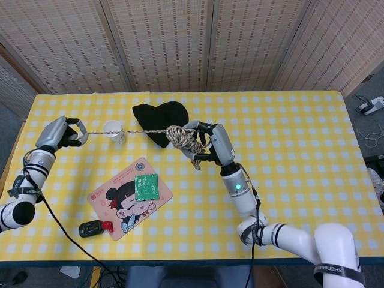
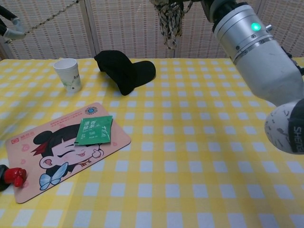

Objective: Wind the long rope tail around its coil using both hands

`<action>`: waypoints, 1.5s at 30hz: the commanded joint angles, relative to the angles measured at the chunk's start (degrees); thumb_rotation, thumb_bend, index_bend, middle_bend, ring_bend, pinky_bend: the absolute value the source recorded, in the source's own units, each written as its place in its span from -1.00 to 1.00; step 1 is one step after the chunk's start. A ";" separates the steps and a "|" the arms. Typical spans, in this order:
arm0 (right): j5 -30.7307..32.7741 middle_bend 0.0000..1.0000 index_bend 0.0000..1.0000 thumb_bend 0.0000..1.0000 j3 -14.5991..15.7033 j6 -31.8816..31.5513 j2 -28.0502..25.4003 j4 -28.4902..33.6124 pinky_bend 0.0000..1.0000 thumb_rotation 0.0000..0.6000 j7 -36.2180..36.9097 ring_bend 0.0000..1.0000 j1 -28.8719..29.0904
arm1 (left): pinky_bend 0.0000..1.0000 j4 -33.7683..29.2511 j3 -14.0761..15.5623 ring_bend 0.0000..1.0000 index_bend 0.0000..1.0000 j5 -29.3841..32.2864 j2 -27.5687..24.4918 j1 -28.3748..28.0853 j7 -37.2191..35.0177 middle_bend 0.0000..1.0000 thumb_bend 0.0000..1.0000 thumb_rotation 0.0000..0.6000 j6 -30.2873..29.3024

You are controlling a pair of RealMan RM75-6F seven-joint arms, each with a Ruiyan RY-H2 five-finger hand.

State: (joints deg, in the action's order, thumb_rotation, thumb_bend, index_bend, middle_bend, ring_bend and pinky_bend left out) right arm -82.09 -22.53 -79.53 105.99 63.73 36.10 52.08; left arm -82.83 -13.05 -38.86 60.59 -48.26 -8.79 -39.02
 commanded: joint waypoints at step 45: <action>10.72 0.40 0.74 1.00 -9.31 6.52 12.74 -11.59 0.53 1.00 -25.36 0.24 11.22 | 1.00 -21.24 -7.92 1.00 0.47 -43.62 -15.40 4.39 -35.42 1.00 -0.11 1.00 -0.62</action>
State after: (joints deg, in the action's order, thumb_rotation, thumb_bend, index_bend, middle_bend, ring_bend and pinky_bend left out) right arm -71.47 -31.77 -73.15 118.61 52.24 10.90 63.12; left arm -103.69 -21.31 -81.02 45.73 -43.14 -42.98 -40.28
